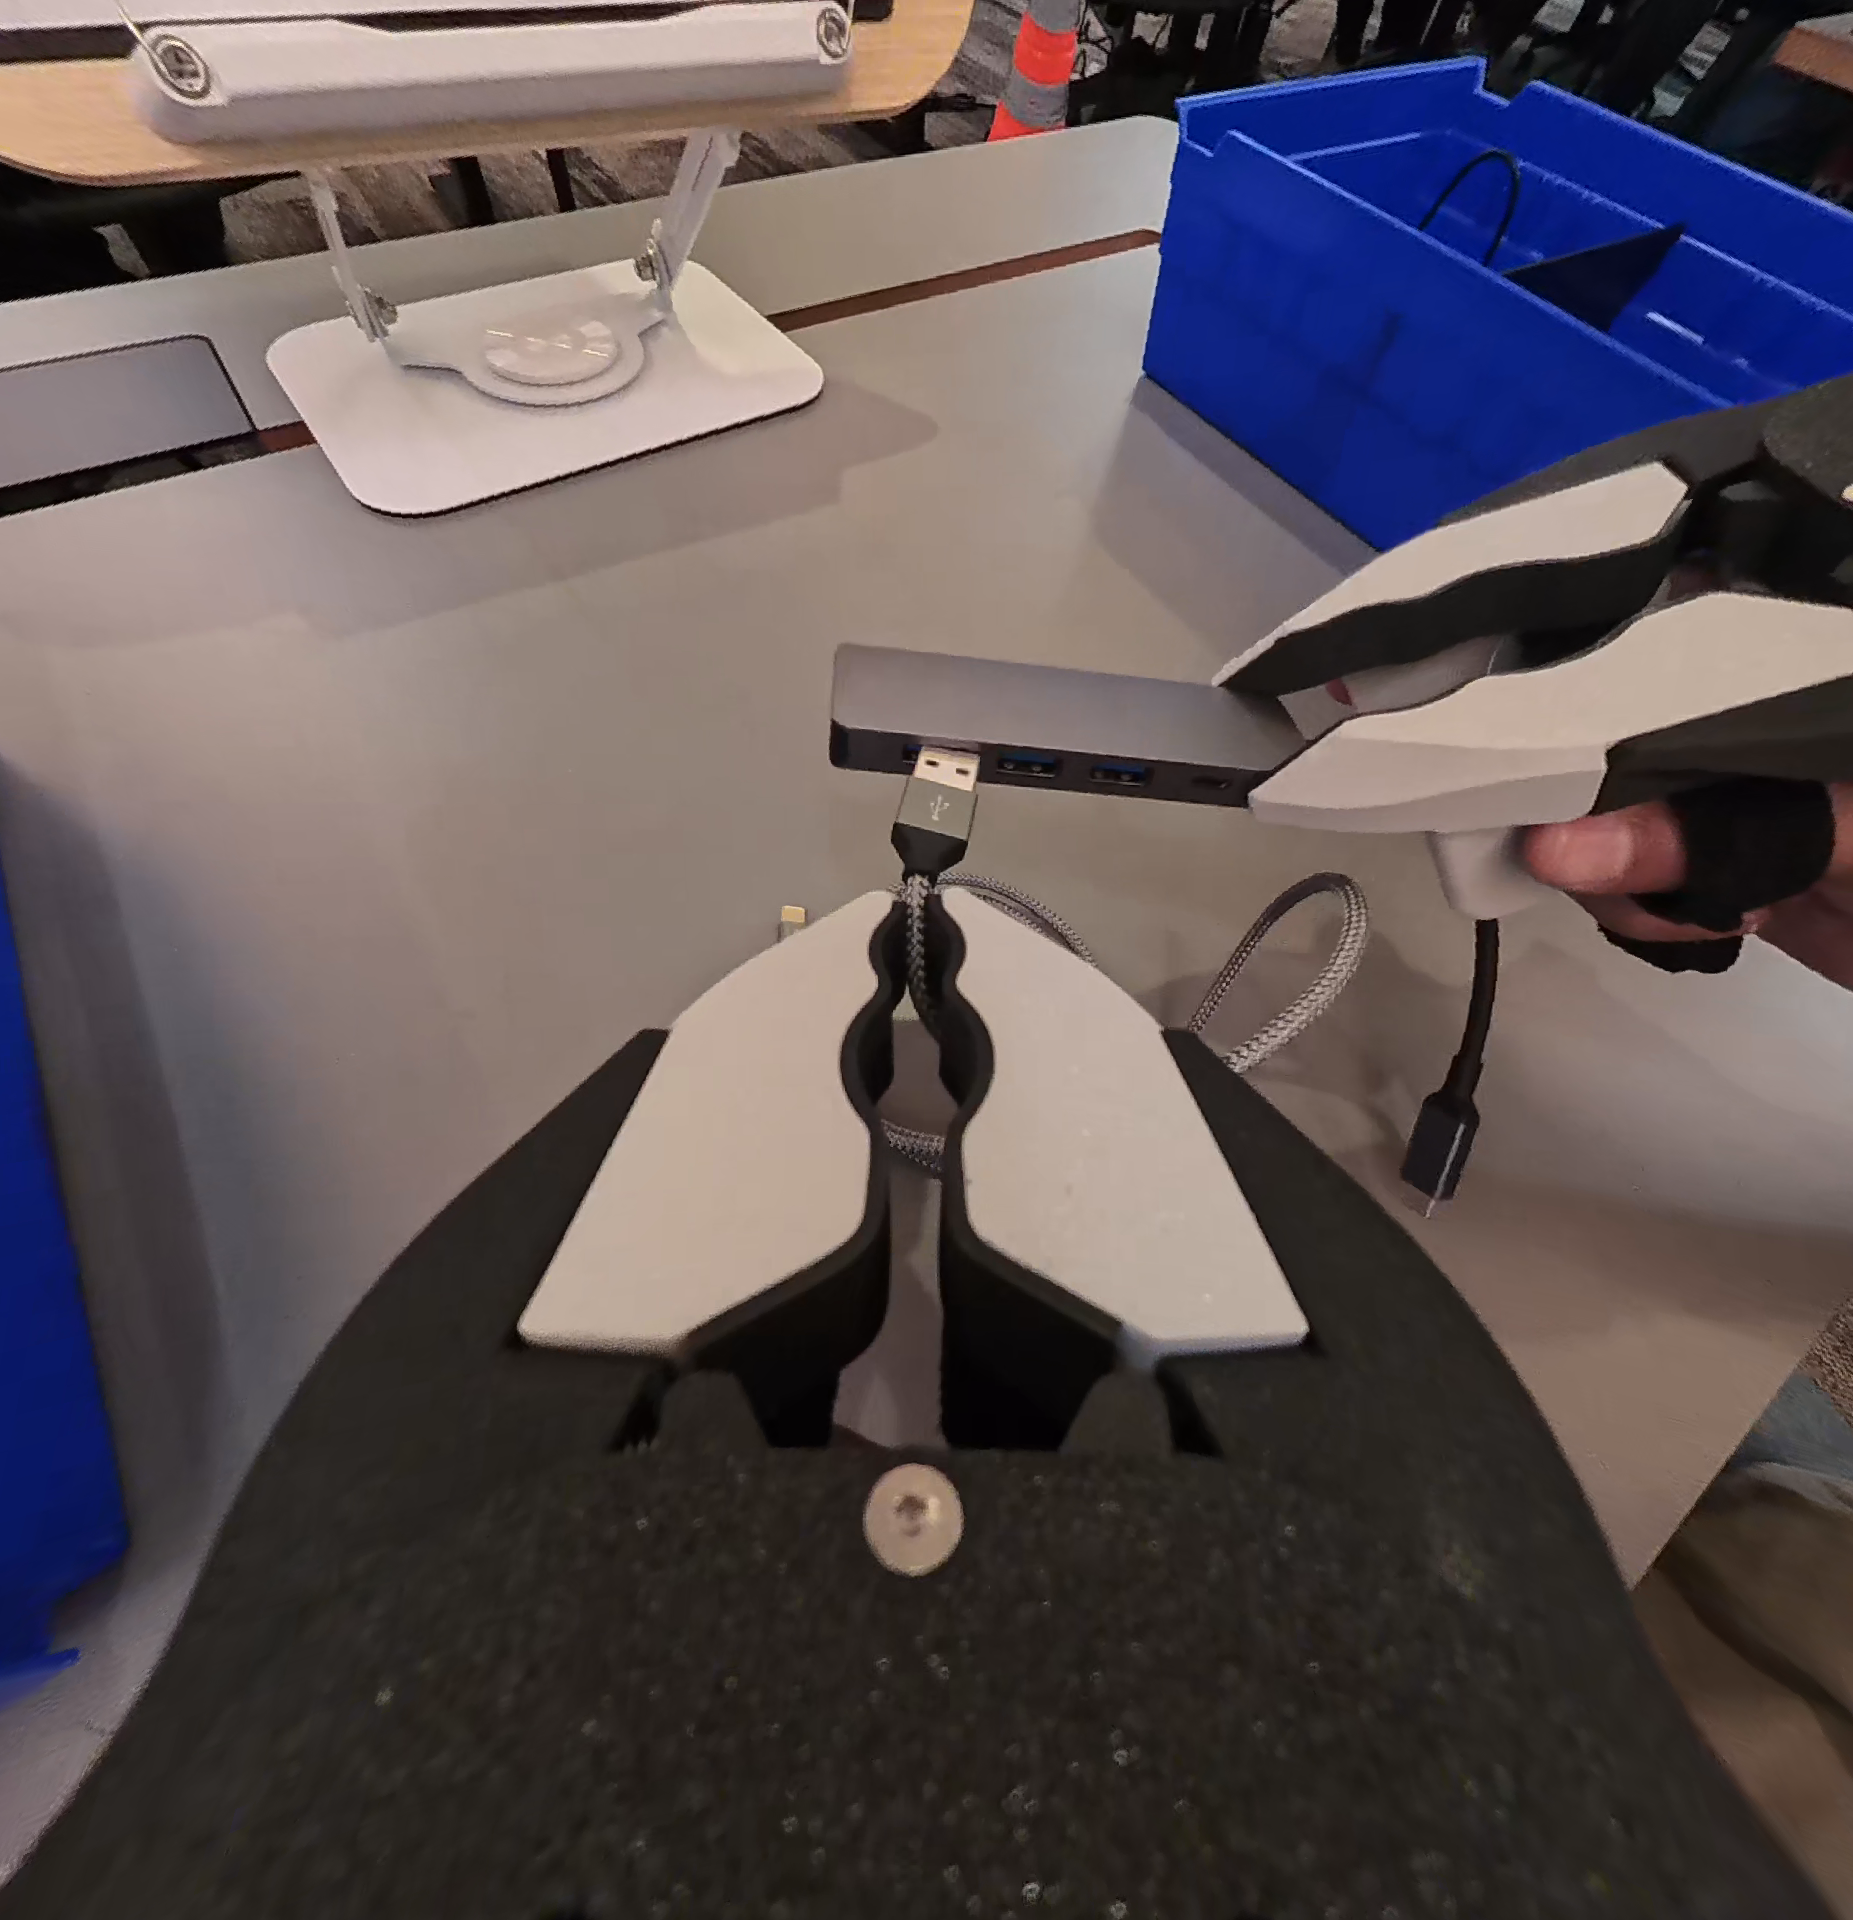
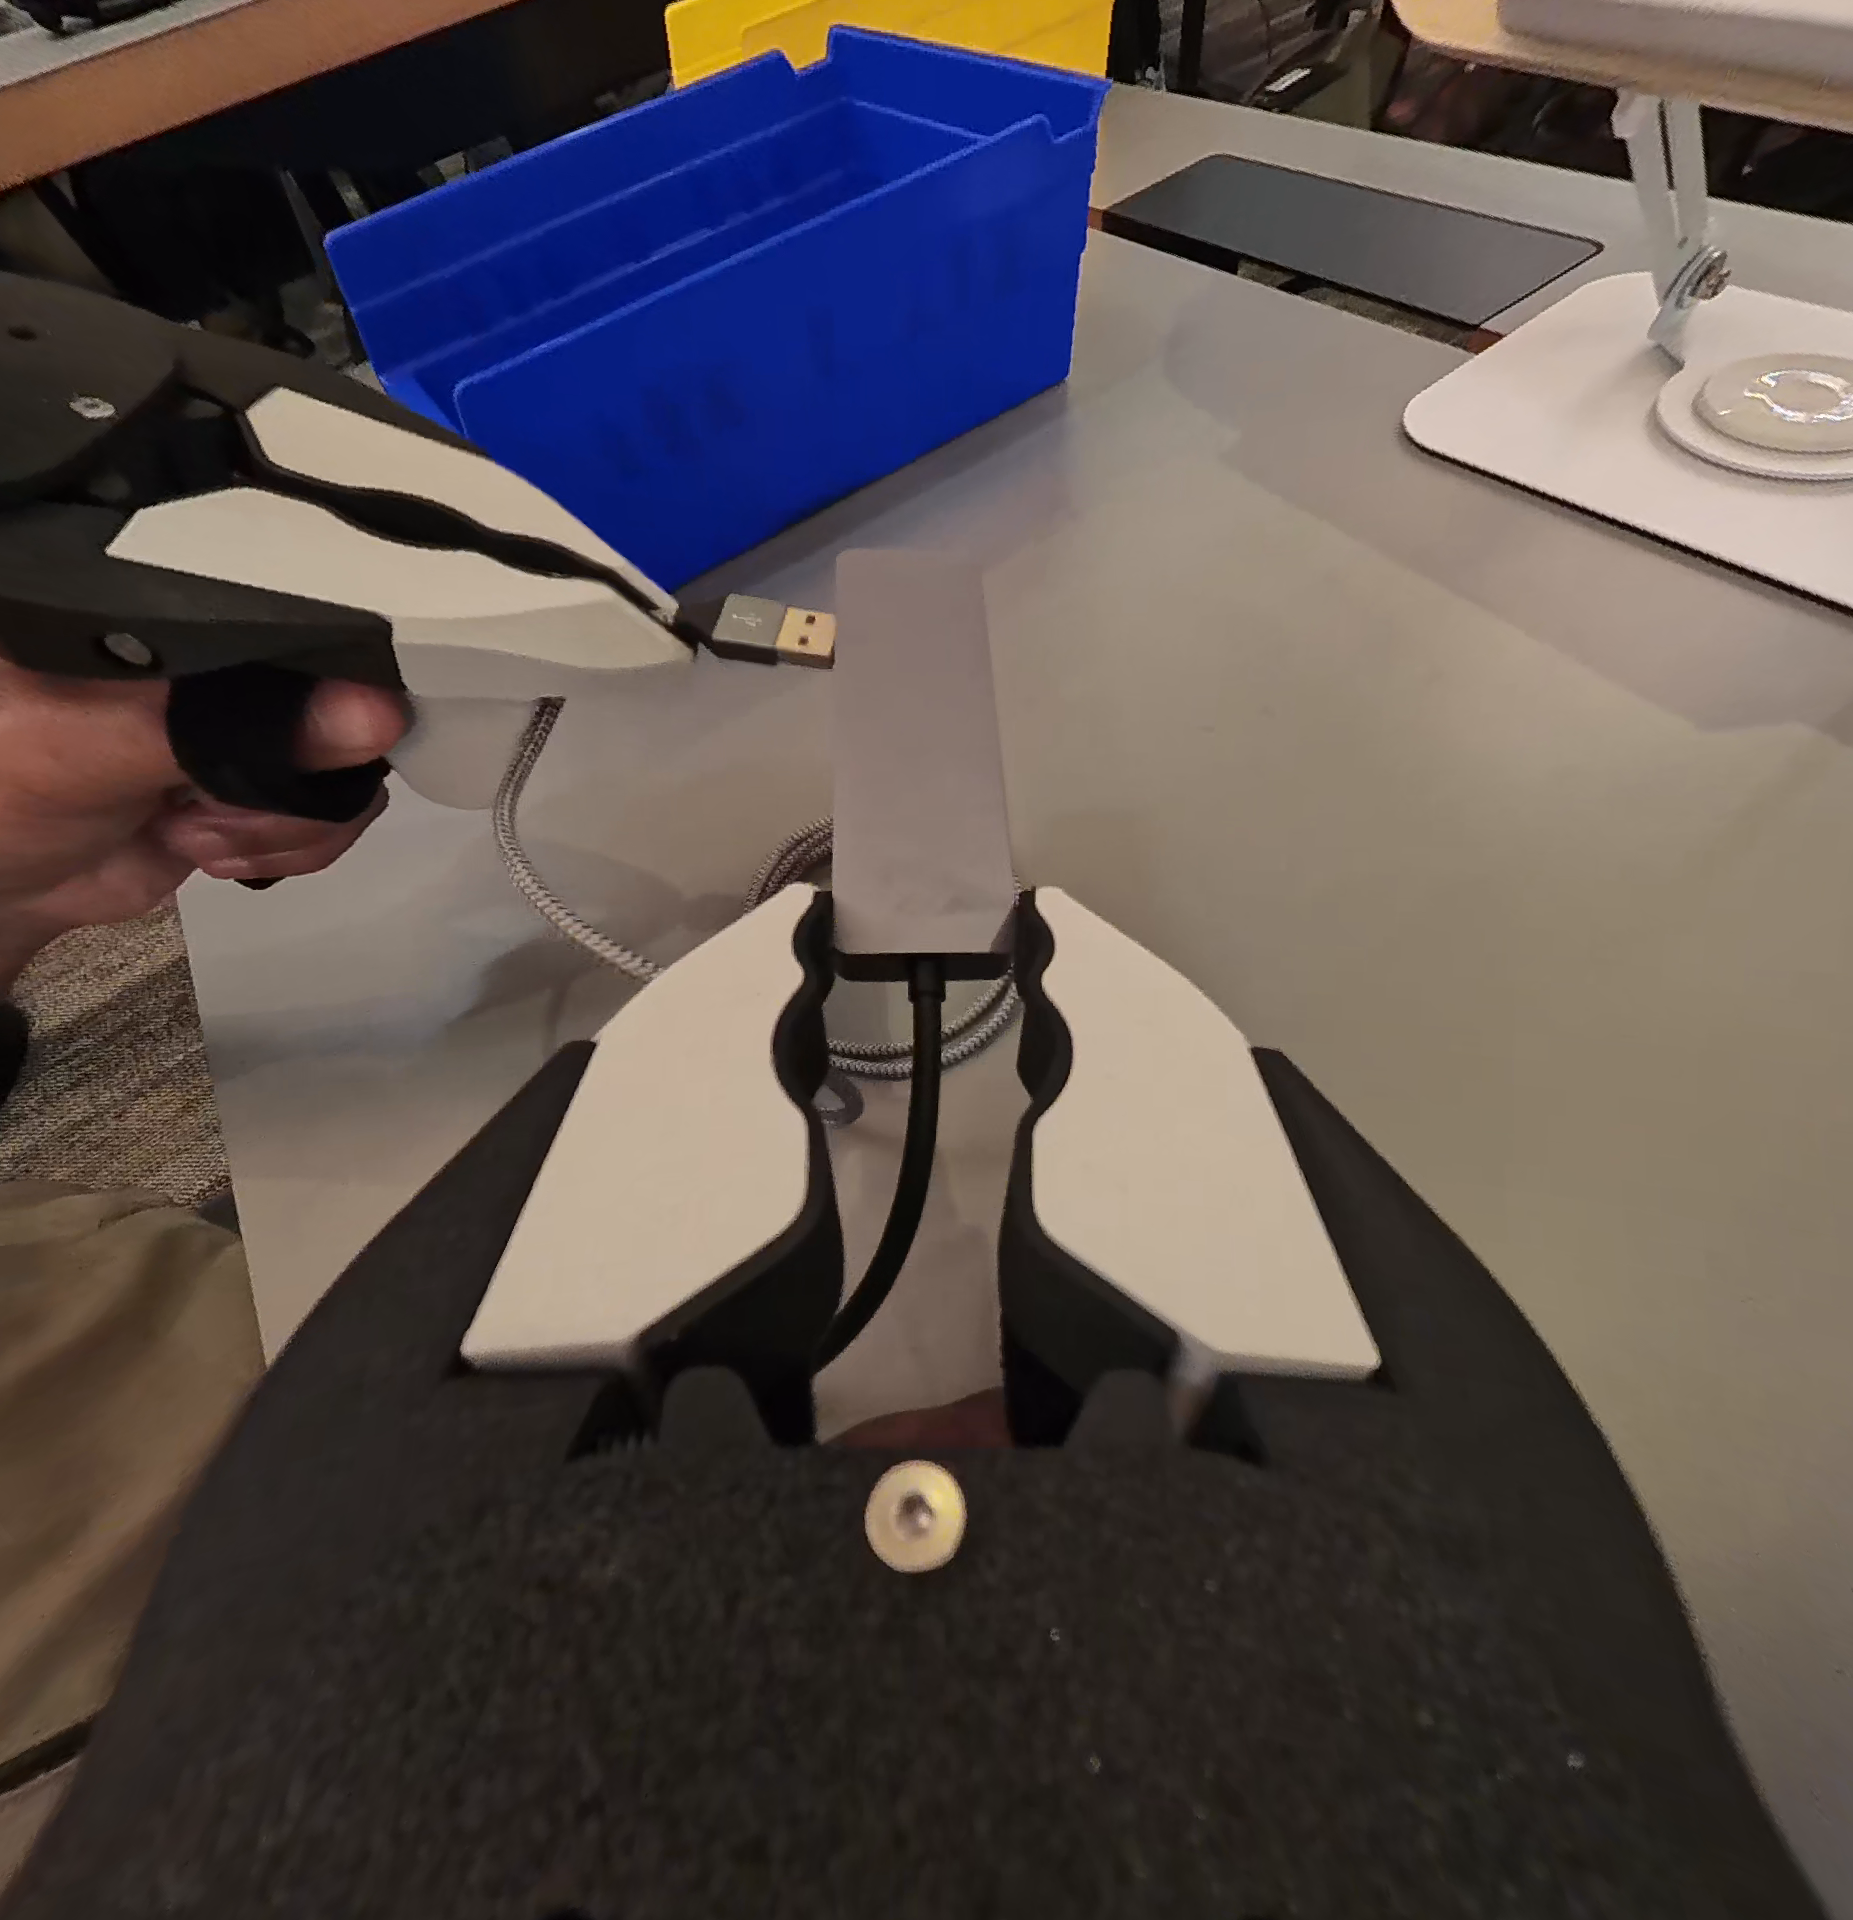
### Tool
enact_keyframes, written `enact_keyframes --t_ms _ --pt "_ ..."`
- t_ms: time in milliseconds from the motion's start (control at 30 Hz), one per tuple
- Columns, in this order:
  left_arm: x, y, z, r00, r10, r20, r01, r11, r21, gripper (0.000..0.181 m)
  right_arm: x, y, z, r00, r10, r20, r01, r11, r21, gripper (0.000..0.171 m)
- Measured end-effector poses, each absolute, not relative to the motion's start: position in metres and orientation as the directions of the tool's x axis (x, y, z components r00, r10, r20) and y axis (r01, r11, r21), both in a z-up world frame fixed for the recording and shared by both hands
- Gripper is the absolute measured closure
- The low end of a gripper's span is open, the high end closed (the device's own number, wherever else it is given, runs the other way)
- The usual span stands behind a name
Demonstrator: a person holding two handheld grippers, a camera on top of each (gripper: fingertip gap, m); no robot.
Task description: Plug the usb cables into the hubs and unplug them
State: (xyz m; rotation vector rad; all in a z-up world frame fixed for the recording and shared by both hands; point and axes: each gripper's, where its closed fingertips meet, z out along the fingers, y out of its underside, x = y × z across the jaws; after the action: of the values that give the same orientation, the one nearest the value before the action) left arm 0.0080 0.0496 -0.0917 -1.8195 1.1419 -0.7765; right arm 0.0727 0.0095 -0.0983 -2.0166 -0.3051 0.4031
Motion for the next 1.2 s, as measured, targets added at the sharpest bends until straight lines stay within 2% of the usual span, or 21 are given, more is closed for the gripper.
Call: enact_keyframes --t_ms 133,467,833,1200 --pt "0.0080 0.0513 -0.0949 0.410 -0.910 0.056 -0.415 -0.241 -0.877 0.179 0.0711 0.0093 -0.1002 0.924 0.364 -0.114 0.065 -0.443 -0.894 0.138" --pt "0.0112 0.0532 -0.0973 0.454 -0.891 0.000 -0.425 -0.216 -0.879 0.179 0.0683 0.0099 -0.1027 0.929 0.324 -0.179 -0.019 -0.441 -0.897 0.138" --pt "0.0122 0.0518 -0.0966 0.394 -0.919 0.019 -0.445 -0.209 -0.871 0.179 0.0687 0.0092 -0.0980 0.919 0.393 -0.025 0.142 -0.390 -0.910 0.138" --pt "0.0105 0.0543 -0.0949 0.385 -0.923 0.015 -0.411 -0.186 -0.893 0.179 0.0638 0.0142 -0.1036 0.893 0.410 -0.186 -0.001 -0.411 -0.912 0.138"
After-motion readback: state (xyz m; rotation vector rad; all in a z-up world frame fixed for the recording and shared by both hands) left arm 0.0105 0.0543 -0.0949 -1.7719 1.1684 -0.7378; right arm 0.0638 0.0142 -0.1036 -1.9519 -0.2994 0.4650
